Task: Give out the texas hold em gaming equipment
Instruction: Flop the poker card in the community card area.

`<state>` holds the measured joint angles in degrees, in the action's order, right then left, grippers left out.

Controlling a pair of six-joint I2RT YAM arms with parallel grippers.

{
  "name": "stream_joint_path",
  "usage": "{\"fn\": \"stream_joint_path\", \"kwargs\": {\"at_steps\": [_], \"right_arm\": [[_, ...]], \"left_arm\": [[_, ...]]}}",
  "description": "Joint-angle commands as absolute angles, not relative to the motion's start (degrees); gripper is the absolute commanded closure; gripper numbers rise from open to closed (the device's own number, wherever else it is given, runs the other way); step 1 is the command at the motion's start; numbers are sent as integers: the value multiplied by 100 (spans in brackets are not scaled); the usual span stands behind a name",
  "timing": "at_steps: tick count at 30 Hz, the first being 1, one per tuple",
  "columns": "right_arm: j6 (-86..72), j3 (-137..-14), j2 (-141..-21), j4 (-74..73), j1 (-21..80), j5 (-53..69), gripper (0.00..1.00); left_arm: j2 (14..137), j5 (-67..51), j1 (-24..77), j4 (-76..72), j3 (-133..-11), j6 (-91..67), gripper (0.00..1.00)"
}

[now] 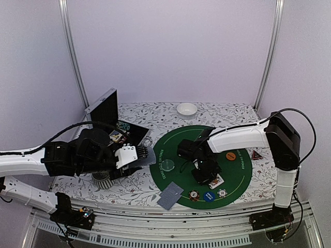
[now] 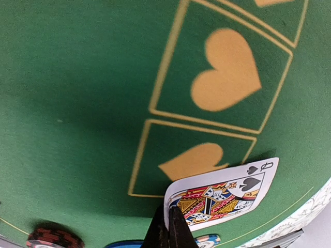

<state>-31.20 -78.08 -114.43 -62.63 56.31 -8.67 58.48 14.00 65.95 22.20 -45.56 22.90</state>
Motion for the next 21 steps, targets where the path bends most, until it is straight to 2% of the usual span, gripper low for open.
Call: {"fn": "stream_joint_path", "kwargs": {"at_steps": [1,9,14,21], "right_arm": [[-3432,-7326,-11177,-6168,5381,-635,98],[-3128,-7412,-11127,-5312,5333,223,97],[-3070,-7377,-11165,-5175,5134,349,97],[-3005,-7352,-11037,-4746,4980,567,76]], "left_arm": [[5759,1389,6532,2165,-4532,2266,47],[5763,1406,6539,2162,-4529,2267,47],[5760,1397,6536,2158,-4526,2264,47],[5736,1389,6536,2162,-4518,2273,47]]}}
